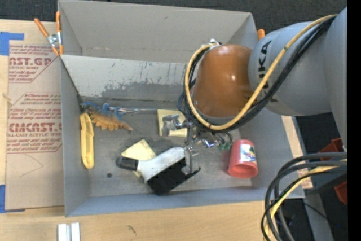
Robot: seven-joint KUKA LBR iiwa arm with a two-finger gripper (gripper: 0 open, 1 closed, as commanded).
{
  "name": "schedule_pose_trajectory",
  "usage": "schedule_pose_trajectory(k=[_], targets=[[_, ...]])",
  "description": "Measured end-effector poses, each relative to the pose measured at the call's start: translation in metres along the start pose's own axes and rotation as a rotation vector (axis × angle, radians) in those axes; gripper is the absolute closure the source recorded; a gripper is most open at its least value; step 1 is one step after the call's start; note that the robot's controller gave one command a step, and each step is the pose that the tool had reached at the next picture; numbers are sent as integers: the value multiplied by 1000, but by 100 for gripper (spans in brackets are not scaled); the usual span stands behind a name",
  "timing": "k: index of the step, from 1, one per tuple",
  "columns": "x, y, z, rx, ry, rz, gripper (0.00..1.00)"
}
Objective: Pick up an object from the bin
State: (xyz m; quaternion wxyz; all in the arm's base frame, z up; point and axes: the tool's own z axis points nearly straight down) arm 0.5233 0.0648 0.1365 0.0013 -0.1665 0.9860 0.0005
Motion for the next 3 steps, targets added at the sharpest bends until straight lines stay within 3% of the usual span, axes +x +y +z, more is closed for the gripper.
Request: schedule_pose_trajectory(k=[1,2,3], targets=[[11,0,-18,0,2,-157,0],[-15,17,63,1,4,-330,0],[-21,19,78,2,-17,-434,100]])
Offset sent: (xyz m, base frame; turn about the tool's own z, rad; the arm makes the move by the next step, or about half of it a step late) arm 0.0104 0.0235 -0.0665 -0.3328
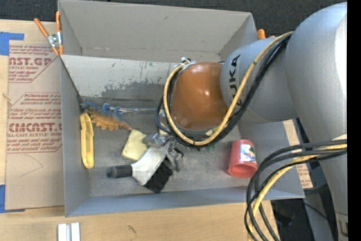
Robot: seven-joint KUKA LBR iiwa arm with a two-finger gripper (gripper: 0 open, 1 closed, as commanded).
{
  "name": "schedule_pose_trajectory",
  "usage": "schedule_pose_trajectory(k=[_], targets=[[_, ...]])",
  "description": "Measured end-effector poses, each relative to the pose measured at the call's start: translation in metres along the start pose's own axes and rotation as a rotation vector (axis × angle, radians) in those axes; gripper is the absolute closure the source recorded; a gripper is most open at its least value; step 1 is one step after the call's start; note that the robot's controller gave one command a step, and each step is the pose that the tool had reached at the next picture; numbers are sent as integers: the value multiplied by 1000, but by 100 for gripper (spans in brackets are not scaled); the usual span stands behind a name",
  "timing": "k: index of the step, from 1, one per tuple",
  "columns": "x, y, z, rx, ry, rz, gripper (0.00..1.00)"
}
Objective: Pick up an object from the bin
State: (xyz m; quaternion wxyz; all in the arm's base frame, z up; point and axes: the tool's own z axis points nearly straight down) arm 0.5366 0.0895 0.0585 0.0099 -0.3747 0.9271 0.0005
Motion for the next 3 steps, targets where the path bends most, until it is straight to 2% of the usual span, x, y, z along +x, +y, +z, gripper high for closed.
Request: schedule_pose_trajectory(k=[2,3], targets=[[3,1,-7,-5,10,-17,100],[3,1,-27,-8,16,-13,100]])
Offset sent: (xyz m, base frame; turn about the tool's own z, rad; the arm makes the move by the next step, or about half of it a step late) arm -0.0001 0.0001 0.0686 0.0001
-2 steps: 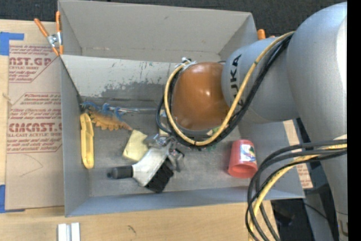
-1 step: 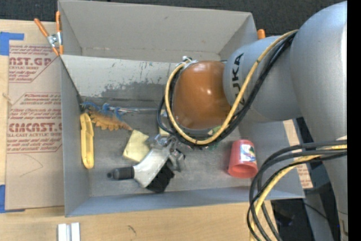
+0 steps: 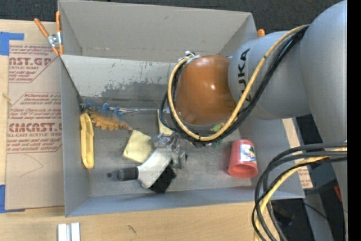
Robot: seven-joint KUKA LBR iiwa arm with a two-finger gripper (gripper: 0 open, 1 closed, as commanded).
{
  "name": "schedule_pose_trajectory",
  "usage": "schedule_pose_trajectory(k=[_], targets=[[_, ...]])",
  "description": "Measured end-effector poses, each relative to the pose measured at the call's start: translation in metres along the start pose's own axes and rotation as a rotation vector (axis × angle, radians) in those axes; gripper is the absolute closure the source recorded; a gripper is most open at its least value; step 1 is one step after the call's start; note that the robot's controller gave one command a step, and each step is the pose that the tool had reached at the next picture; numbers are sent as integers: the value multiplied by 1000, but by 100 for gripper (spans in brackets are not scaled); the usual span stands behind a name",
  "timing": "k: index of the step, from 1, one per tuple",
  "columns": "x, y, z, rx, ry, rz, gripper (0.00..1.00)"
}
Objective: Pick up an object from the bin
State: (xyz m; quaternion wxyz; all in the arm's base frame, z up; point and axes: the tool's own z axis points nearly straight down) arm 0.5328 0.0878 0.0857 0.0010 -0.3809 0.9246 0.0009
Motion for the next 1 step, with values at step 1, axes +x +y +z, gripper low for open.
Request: schedule_pose_trajectory(k=[1], targets=[[1,-1,-19,1,1,0,100]])
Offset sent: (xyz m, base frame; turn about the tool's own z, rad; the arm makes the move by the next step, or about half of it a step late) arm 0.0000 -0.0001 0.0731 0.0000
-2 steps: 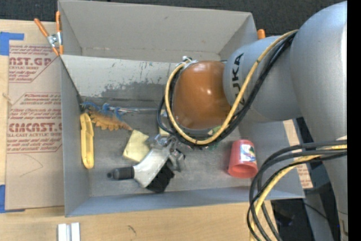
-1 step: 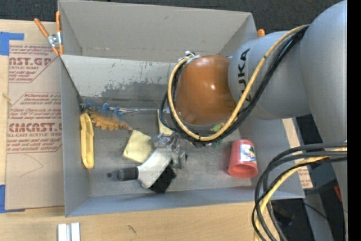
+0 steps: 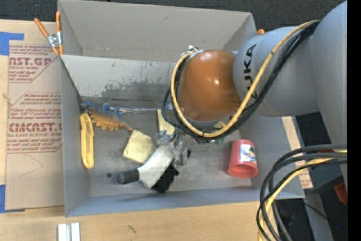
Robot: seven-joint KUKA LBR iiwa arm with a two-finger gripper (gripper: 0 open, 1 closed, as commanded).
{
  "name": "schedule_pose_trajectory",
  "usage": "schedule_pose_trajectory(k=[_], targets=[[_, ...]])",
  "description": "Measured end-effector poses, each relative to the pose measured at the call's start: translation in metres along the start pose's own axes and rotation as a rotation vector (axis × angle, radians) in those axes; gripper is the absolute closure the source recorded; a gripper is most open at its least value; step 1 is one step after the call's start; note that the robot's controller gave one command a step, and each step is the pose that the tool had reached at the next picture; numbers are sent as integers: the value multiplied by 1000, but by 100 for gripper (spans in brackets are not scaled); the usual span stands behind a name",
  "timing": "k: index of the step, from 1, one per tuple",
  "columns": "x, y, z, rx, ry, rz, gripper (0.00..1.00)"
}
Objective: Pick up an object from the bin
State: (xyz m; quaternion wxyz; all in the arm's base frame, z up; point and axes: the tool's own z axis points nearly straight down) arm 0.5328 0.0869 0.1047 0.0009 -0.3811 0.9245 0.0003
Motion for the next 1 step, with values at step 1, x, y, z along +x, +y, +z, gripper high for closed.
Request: schedule_pose_trajectory(k=[1], targets=[[0,0,-16,-1,1,0,100]])
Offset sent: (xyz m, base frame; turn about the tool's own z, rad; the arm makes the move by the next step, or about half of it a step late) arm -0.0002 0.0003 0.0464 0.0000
